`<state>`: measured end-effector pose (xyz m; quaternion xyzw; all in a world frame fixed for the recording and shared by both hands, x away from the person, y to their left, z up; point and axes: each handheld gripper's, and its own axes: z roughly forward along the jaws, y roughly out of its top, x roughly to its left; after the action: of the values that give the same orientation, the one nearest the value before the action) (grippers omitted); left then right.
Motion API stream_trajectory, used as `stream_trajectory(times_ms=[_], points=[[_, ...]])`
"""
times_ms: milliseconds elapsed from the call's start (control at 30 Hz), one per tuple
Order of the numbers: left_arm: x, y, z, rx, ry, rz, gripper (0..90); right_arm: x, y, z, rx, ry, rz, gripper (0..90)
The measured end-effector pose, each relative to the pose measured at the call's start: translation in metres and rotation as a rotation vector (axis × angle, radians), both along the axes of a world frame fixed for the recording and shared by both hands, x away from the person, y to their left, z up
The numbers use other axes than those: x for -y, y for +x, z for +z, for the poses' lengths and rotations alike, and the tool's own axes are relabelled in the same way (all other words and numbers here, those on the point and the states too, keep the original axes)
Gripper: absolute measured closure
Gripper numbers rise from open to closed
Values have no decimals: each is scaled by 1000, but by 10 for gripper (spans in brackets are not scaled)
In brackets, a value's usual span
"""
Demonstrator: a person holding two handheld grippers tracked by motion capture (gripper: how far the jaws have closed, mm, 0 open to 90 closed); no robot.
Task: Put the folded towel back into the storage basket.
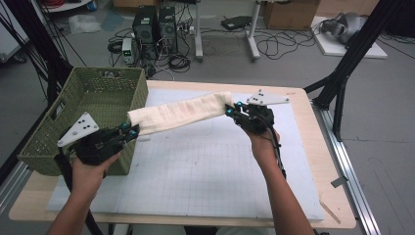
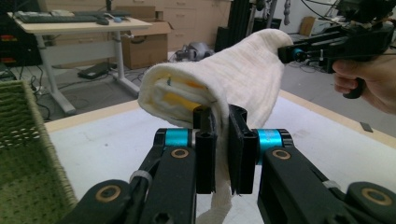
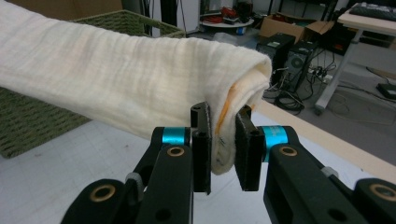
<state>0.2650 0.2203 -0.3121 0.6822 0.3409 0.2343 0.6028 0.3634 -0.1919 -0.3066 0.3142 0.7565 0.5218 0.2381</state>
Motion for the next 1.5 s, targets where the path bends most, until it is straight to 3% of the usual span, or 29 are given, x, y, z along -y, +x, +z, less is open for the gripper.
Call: stream_trajectory(times_ms=[633,967,1167,1500], points=[[-55,-27,7,36,19,118,825,-94,42,33,38,-40,107,796],[-79,-36,5,38,24,176,825,-138,63,39,30,-50,145,796],[-95,-42,3,34,33,218,825,-172,75,38,27,-85,177,796],[-117,-49,-2,34,46,282,824,-217,86,39,26,-95,217,796]])
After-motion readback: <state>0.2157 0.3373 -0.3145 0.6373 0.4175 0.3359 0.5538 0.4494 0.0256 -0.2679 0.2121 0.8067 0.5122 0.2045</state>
